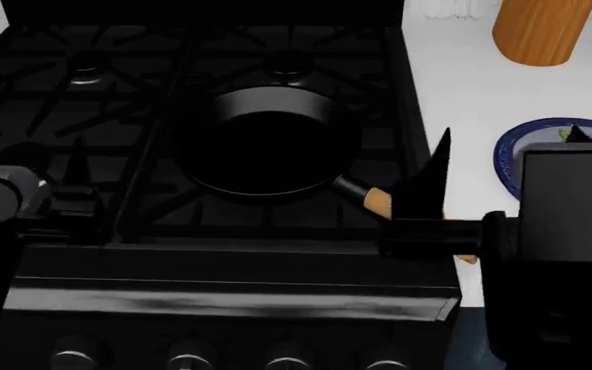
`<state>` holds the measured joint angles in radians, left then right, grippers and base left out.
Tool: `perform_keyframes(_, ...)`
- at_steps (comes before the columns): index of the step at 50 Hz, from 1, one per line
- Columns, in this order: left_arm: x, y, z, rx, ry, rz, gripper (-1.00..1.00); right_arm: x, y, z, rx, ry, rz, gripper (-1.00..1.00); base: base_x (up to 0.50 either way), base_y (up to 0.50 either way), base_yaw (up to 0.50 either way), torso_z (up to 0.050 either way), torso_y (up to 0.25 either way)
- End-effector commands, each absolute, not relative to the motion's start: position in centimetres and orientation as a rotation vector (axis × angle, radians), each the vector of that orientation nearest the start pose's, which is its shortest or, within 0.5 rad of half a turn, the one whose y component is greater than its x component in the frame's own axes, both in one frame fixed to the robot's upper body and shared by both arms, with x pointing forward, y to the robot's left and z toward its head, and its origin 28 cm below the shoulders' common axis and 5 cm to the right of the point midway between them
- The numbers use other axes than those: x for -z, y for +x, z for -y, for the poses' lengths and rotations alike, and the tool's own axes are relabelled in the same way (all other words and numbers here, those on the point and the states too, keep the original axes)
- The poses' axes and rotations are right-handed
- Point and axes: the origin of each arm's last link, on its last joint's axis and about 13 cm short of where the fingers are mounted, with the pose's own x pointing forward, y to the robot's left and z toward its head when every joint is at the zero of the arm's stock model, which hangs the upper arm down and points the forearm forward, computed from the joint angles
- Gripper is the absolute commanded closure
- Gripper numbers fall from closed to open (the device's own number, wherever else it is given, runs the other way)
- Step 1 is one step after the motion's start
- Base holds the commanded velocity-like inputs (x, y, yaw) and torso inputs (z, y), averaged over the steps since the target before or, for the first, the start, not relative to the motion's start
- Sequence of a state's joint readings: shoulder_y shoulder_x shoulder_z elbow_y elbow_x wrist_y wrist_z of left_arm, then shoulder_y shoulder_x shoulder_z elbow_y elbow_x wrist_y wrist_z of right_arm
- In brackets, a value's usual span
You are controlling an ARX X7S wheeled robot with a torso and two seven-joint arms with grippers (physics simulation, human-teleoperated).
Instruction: Pick the eggplant from the plate and place it in the pan.
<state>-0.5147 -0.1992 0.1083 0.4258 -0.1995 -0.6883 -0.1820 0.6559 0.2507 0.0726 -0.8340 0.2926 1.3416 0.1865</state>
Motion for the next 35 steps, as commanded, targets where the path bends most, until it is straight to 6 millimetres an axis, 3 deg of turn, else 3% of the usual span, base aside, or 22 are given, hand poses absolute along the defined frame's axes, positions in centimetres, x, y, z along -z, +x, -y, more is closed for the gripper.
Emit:
perform_keyframes(1, -20.2, 31.5, -21.6, -0.040, 0.128, 0.185, -1.00, -25.5, 26.0, 15.0, 0.154, -0.116, 0.024, -1.00, 0.00, 0.00, 0.00, 0.050, 0.000)
perform_keyframes(8, -21.8, 36.1, -21.2, -0.078, 0.158, 0.135, -1.00, -26.3, 29.6, 15.8, 0.187, -0.159, -0.108, -1.00, 0.00, 0.00, 0.00, 0.050, 0.000)
perform_keyframes(13, -22.1, 37.8, -21.1, -0.115, 0.149, 0.059, -1.00, -27.5, 31.4, 16.0, 0.180, -0.142, -0.141, -1.00, 0.00, 0.00, 0.00, 0.040, 0.000)
perform_keyframes(17, -22.1, 38.2, -21.3, -0.133, 0.168, 0.055, -1.00, -27.5, 32.1, 16.3, 0.181, -0.150, -0.172, -1.00, 0.00, 0.00, 0.00, 0.000, 0.000)
perform_keyframes(25, -21.7, 39.2, -21.8, -0.214, 0.224, 0.002, -1.00, -27.5, 32.2, 16.6, 0.190, -0.165, -0.185, -1.00, 0.49, 0.00, 0.00, 0.000, 0.000)
perform_keyframes(35, -21.8, 38.7, -21.8, -0.222, 0.263, 0.028, -1.00, -27.4, 31.7, 16.7, 0.190, -0.163, -0.183, -1.00, 0.50, 0.00, 0.00, 0.000, 0.000)
